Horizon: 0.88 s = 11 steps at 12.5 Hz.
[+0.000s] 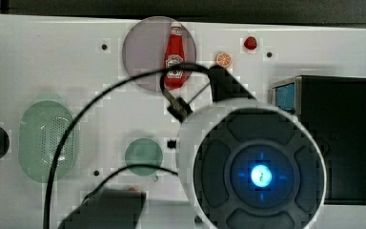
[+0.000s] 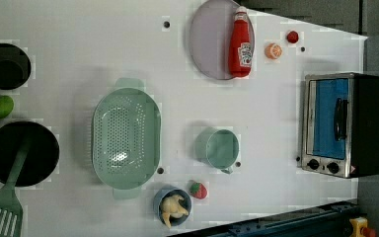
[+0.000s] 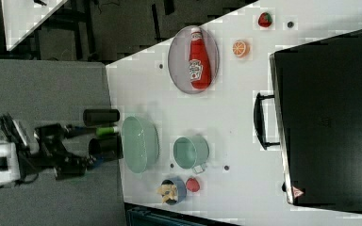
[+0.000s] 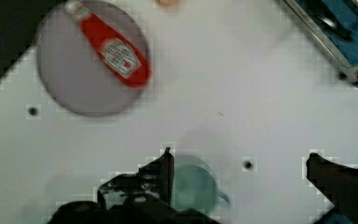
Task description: Pick ketchup from plate and place it on table.
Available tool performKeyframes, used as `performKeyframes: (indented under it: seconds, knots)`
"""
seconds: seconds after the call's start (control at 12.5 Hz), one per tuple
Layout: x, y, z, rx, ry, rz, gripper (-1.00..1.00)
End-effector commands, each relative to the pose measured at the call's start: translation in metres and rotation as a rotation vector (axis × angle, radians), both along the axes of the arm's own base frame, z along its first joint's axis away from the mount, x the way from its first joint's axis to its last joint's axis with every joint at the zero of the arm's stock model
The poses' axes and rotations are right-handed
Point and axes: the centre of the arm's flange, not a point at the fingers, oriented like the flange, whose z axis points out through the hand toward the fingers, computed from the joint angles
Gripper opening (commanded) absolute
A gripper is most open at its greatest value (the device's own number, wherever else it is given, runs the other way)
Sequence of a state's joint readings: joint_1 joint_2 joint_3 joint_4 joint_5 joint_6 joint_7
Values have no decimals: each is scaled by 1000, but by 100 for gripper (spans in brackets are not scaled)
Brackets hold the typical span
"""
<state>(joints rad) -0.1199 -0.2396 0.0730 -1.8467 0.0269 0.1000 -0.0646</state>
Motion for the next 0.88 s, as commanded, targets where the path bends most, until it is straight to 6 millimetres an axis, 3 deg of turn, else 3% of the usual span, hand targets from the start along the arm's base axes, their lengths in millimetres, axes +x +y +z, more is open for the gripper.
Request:
performKeyframes:
  seconds: [0.08,0.48,0.88]
  knots:
    - [46,10,-106,20,157,59,100]
    - [98,32,-197,43,153,236,100]
    - [142,32,-277,58,88,531,100]
